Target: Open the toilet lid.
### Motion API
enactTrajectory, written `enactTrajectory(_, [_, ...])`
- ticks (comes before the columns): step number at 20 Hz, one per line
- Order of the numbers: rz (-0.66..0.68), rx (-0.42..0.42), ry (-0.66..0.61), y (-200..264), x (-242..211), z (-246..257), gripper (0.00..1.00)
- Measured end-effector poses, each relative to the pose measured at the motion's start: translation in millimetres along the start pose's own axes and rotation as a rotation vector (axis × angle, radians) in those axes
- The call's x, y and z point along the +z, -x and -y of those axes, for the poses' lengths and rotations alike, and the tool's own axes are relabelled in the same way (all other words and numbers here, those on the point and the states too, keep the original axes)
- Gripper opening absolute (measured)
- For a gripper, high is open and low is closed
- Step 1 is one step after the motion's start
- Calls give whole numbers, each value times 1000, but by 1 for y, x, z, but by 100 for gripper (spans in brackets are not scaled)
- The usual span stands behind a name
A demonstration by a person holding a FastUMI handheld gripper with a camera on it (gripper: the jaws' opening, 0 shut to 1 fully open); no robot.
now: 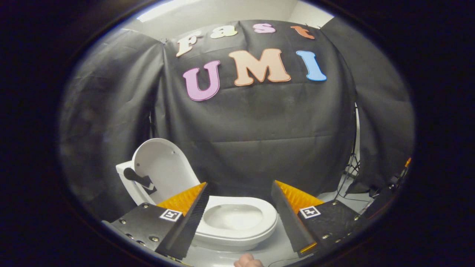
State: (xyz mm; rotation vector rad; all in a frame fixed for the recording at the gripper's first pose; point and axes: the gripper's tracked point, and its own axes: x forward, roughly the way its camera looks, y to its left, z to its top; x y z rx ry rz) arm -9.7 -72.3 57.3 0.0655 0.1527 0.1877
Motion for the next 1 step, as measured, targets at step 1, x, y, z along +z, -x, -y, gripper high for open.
enactTrajectory(1, [-5,12,-4,-1,-1,-5,99])
